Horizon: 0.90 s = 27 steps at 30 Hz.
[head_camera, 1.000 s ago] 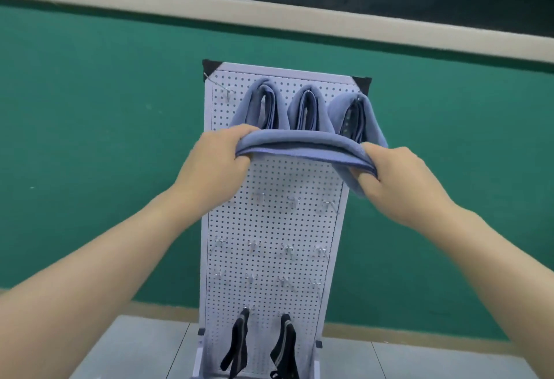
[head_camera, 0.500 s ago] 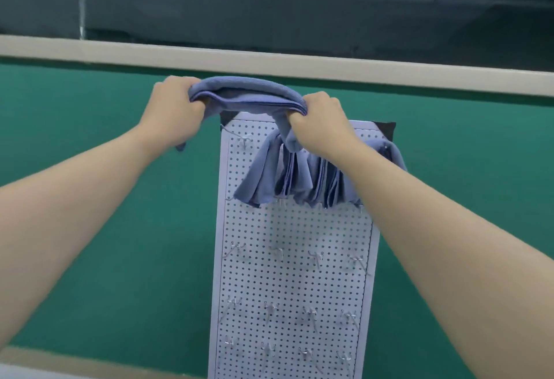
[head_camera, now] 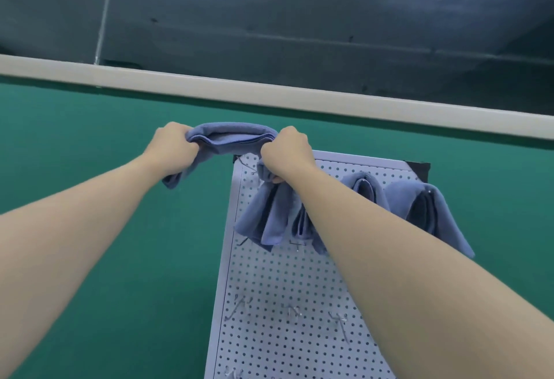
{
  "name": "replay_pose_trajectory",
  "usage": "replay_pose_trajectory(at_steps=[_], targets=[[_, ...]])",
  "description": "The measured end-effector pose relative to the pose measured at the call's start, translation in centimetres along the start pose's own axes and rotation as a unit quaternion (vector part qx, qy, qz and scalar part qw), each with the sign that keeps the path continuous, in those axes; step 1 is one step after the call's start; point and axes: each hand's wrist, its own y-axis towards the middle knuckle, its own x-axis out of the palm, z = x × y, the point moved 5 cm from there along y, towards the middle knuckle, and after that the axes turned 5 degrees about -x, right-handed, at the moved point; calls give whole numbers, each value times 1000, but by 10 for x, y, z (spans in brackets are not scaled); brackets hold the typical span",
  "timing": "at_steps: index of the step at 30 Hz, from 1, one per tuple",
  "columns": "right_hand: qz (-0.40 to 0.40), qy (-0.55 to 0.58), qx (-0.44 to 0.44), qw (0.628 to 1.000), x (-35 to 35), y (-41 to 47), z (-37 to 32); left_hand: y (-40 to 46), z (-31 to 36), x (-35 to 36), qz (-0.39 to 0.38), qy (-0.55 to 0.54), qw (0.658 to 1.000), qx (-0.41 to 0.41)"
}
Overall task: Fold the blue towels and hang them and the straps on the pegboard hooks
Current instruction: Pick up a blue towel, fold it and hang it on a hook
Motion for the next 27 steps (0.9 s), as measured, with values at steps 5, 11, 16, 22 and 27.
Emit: replay_pose_trajectory(at_steps=[5, 11, 16, 22, 27], targets=[[-38, -130, -14, 991, 27, -2, 2, 1, -24, 27, -36, -15, 998, -51], [-27, -137, -33, 990, 52, -19, 19, -15, -41, 64, -55, -93, 990, -93], [-32, -190, -47, 980, 71, -40, 40, -38, -40, 77, -48, -122, 989, -70], [-23, -167, -28, 985, 78, -62, 59, -53, -19, 79, -54, -125, 991, -9], [-29, -163, -17, 986, 79, -73, 59, -74, -21, 86, -65, -68, 995, 16]])
